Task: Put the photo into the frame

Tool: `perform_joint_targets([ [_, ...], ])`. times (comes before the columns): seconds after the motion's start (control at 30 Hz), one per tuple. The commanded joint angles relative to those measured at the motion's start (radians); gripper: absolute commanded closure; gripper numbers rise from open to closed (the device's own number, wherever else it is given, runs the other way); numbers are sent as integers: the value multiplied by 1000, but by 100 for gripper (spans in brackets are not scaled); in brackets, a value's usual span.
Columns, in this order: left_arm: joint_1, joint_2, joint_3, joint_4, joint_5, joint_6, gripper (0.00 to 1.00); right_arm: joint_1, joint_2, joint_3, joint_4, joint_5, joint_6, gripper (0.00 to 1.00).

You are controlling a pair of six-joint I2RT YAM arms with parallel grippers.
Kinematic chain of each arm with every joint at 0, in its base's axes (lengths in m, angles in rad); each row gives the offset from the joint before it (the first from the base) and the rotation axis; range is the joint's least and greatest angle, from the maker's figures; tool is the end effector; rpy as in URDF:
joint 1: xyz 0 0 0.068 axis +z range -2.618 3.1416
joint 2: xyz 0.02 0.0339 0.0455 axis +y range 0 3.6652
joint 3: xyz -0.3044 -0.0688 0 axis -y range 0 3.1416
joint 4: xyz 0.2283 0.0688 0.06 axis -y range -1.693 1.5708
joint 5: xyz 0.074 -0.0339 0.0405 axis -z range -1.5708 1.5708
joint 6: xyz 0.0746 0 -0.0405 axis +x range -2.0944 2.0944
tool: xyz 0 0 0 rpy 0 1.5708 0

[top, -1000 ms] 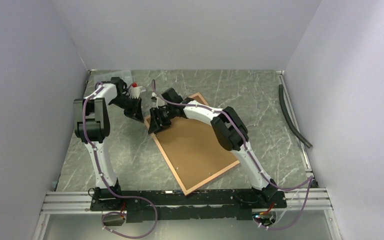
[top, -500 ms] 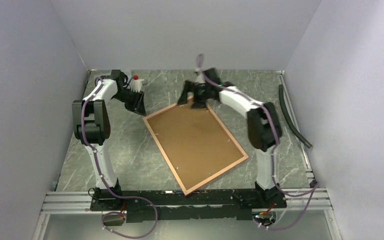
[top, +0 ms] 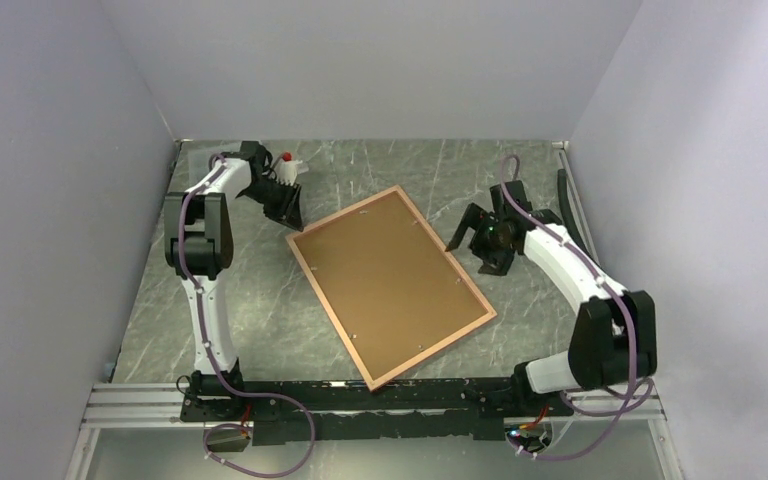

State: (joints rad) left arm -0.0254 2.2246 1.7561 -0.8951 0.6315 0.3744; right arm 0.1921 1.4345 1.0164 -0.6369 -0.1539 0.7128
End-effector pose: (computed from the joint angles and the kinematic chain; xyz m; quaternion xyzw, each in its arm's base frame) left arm 0.4623 -0.0558 0.1742 0.2192 0.9203 -0.2871 0.1504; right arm 0.2771 0.0655 0.2487 0.2292 0.9366 0.1780 0.1962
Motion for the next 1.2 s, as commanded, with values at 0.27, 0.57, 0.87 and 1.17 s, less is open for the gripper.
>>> perform_joint_targets([
  [0.27,-14,18,12,40,-11,-31,70,10,-276,-253,-292,-97,85,0],
  [0.57,-25,3,-42,51,-16,-30,71,18,-281,-416,-121,-88,152,0],
  [0.87,-27,-92,-215,12,-8,35,73,14,-80,-368,156,-114,198,0],
  [1.17,-29,-196,-382,-119,54,157,75,-24,91,-151,157,-34,121,0],
])
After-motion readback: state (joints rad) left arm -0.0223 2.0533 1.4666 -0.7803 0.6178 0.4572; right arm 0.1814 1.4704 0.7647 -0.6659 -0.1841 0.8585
